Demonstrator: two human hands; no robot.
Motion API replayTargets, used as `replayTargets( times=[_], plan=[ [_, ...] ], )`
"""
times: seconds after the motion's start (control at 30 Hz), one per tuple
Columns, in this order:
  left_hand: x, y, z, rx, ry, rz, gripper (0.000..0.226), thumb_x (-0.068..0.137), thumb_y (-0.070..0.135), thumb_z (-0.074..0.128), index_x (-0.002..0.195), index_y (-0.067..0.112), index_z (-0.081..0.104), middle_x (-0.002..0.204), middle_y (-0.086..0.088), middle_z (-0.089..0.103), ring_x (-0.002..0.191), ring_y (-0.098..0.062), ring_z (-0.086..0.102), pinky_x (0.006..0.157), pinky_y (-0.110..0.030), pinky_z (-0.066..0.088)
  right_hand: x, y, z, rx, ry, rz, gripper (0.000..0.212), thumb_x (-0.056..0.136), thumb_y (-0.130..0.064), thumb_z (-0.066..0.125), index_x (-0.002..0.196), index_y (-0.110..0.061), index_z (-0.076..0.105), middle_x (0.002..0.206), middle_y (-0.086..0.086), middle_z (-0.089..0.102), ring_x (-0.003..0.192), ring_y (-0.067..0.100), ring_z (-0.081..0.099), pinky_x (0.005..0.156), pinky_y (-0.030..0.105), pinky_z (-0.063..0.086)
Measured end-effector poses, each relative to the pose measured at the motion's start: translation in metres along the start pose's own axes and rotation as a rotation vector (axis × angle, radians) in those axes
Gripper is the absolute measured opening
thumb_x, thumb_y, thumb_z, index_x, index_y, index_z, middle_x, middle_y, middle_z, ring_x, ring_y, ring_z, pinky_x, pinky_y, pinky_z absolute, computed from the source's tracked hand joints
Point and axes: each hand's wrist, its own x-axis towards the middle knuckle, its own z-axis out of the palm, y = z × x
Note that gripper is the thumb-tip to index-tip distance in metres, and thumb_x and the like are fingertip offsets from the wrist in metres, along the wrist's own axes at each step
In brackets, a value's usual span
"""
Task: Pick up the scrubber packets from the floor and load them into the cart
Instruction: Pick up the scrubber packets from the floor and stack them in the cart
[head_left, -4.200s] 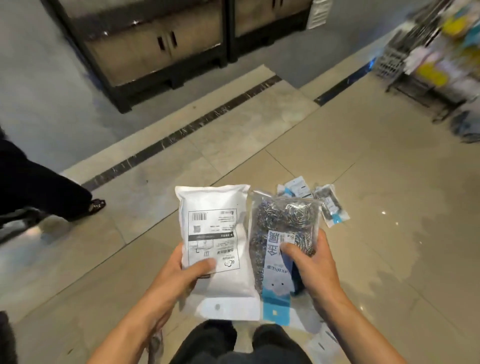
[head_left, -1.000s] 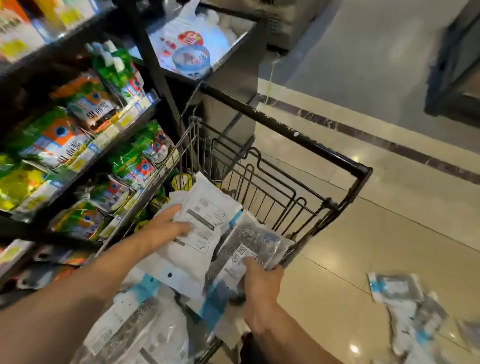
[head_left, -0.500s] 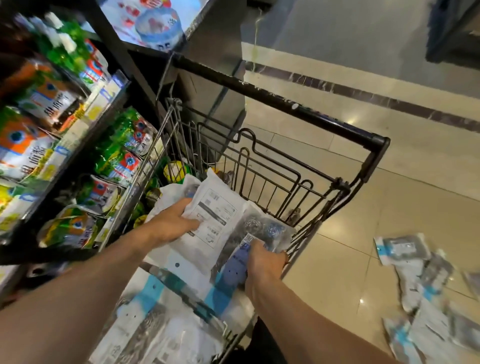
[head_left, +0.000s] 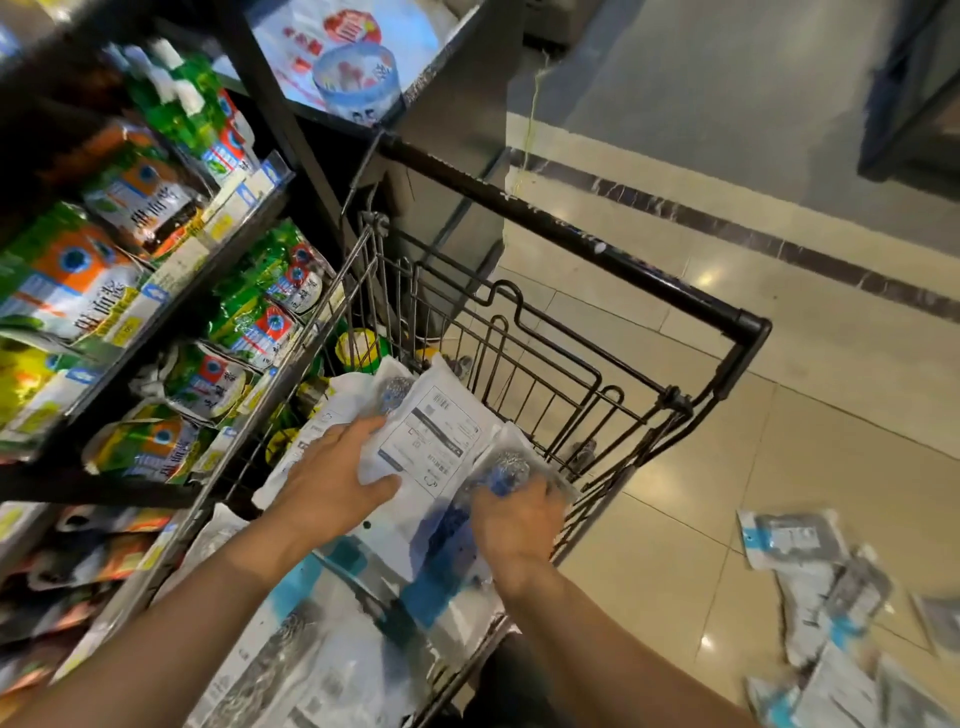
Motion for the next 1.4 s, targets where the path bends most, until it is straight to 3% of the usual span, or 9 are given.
replayTargets(
  times=[0.17,0.37,0.57,0.67,0.8,0.9,1.03,1.23,1.4],
  plan=[
    [-0.038,-0.004,-0.008,0.129,0.052,0.071,0.074,0.093,0.053,0.065,0.158,0.037,0.031,0.161,0.008,0.036,0.146,-0.021,0.034,0.119,-0.038,0.033,-0.007,-0.009,-0.047,0.162,-0.438,-0.116,0.025,0.093,-0.034,0.069,0.117,-0.029,0.072,0.116,-0.010,0.072,0.105,0.011,0.066,0.081,0.025,0.050],
    [-0.089,-0.010,0.000,0.014,0.023,0.083,0.049,0.094,0.048,0.067,0.139,0.035,0.052,0.141,0.003,0.055,0.128,-0.019,0.054,0.103,-0.038,0.048,-0.052,0.013,-0.086,0.343,-0.418,-0.247,0.012,0.097,-0.018,0.065,0.097,-0.021,0.077,0.105,-0.007,0.075,0.100,0.016,0.067,0.082,0.030,0.051],
    [-0.149,-0.030,0.029,-0.028,-0.007,0.228,0.061,0.083,0.067,0.062,0.138,0.041,0.053,0.132,0.013,0.059,0.123,-0.010,0.056,0.096,-0.026,0.046,-0.118,0.057,-0.120,0.386,-0.445,-0.172,0.016,0.098,-0.018,0.064,0.100,-0.017,0.079,0.101,0.004,0.080,0.086,0.018,0.069,0.080,0.034,0.053],
    [-0.179,-0.033,0.041,-0.142,0.021,0.309,0.036,0.095,0.039,0.069,0.130,0.045,0.058,0.125,0.015,0.062,0.114,0.000,0.058,0.084,-0.012,0.041,-0.160,0.089,-0.135,0.451,-0.379,-0.166,0.017,0.097,-0.017,0.063,0.100,-0.018,0.080,0.100,0.005,0.080,0.084,0.018,0.067,0.081,0.035,0.051],
    [-0.217,-0.033,0.054,-0.312,0.017,0.345,0.014,0.099,0.039,0.065,0.112,0.041,0.068,0.109,0.015,0.072,0.101,-0.001,0.065,0.073,-0.013,0.051,-0.208,0.146,-0.146,0.513,-0.251,-0.130,0.019,0.099,-0.022,0.062,0.106,-0.014,0.077,0.103,0.005,0.080,0.090,0.021,0.071,0.083,0.036,0.053],
    [-0.237,-0.020,0.066,-0.323,-0.066,0.400,0.023,0.093,0.056,0.065,0.109,0.042,0.072,0.103,0.015,0.075,0.099,-0.008,0.070,0.088,-0.033,0.054,-0.241,0.194,-0.153,0.572,-0.140,-0.091,0.017,0.099,-0.026,0.064,0.106,-0.017,0.077,0.104,0.006,0.079,0.091,0.022,0.072,0.083,0.036,0.056],
    [-0.258,0.012,0.088,-0.289,-0.170,0.501,0.011,0.098,0.035,0.067,0.107,0.037,0.072,0.100,0.013,0.076,0.098,-0.005,0.071,0.089,-0.029,0.053,-0.282,0.254,-0.165,0.701,-0.012,-0.045,0.017,0.100,-0.025,0.063,0.107,-0.018,0.077,0.104,0.006,0.079,0.090,0.022,0.073,0.082,0.035,0.056],
    [-0.284,0.073,0.127,-0.143,-0.371,0.696,0.019,0.096,0.046,0.062,0.113,0.038,0.069,0.101,0.026,0.073,0.090,0.003,0.071,0.088,-0.033,0.057,-0.330,0.342,-0.182,0.842,0.212,0.062,0.016,0.100,-0.025,0.063,0.104,-0.018,0.076,0.098,0.004,0.079,0.083,0.017,0.072,0.079,0.034,0.055],
    [-0.302,0.100,0.172,-0.003,-0.443,0.757,0.016,0.096,0.047,0.061,0.112,0.050,0.061,0.101,0.009,0.075,0.091,-0.002,0.072,0.085,-0.024,0.053,-0.353,0.404,-0.185,0.915,0.353,0.229,0.013,0.098,-0.025,0.066,0.098,-0.017,0.076,0.095,0.005,0.080,0.076,0.014,0.069,0.072,0.029,0.050]
  ],
)
